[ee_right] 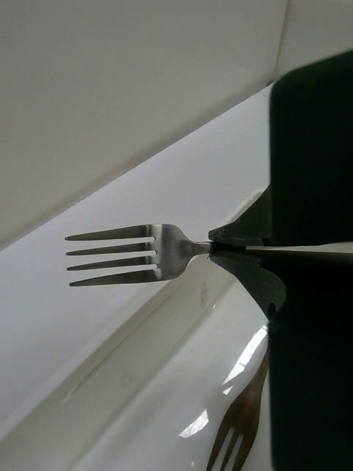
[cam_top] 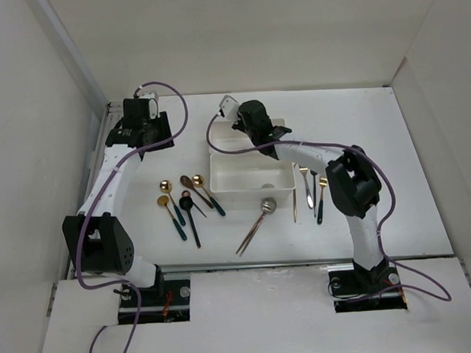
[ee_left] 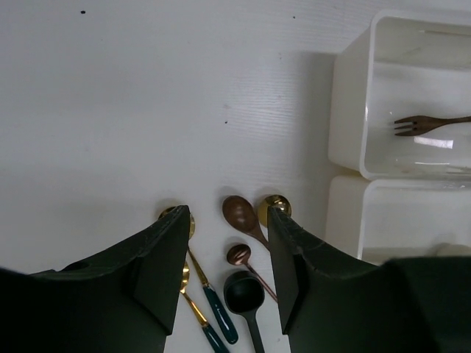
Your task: Sort the eating utensils into containers
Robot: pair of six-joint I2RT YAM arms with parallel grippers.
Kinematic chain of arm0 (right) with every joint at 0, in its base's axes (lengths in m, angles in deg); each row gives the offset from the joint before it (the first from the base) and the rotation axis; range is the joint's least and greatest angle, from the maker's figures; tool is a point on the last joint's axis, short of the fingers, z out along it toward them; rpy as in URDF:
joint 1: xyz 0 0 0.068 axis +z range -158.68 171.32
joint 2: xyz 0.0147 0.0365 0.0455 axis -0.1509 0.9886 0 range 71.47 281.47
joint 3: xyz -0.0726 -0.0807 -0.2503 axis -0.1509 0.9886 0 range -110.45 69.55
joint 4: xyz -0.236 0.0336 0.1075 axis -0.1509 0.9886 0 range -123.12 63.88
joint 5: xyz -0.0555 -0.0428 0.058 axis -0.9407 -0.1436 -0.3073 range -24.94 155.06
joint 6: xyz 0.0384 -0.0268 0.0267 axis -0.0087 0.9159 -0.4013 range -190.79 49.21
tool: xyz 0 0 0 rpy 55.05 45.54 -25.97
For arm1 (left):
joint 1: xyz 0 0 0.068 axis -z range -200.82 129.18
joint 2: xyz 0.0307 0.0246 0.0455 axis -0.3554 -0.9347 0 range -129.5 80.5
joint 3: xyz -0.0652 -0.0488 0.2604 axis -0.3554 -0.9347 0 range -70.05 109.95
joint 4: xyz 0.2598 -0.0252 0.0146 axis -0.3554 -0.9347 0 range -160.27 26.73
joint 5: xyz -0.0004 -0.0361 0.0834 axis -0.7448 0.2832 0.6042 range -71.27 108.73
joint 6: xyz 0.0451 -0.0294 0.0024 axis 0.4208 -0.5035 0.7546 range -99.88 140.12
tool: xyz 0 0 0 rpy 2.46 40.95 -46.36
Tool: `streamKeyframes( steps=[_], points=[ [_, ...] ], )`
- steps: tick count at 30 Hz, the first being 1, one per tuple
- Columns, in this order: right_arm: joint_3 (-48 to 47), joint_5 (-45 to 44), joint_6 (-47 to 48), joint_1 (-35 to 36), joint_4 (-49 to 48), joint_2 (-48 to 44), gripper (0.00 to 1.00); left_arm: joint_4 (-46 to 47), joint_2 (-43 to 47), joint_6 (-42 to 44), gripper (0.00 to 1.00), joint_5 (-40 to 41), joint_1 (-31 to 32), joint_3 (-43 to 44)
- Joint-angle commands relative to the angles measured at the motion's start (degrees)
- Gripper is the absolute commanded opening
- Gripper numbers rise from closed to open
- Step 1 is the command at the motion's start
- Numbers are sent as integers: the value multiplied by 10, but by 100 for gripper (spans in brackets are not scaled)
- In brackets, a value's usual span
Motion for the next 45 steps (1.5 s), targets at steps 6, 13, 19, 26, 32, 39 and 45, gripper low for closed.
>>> streamKeyframes(
  steps=[6, 13, 19, 26, 32, 39, 45],
  points=[
    [-48, 23, 23, 38, -51, -34, 0, 9, 10, -10, 43, 5, -13, 10],
    [-12, 35, 2, 44, -51, -3, 0, 9, 10, -4, 43, 5, -18, 16],
    [33, 51, -11, 44, -51, -48, 63, 9, 10, 1, 44, 5, -23, 16],
    [34, -35, -114, 30, -46, -134, 81, 9, 0, 1, 44, -1, -23, 32],
    [99, 116, -502, -107, 185, -274, 82, 9, 0, 1, 44, 4, -23, 9],
    [316, 173, -672, -175, 313, -327, 60, 9, 0, -23, 45, 10, -23, -32],
    [413, 173, -752, -175, 342, -364, 55, 9, -11, -28, 45, 10, -23, -38]
  ],
)
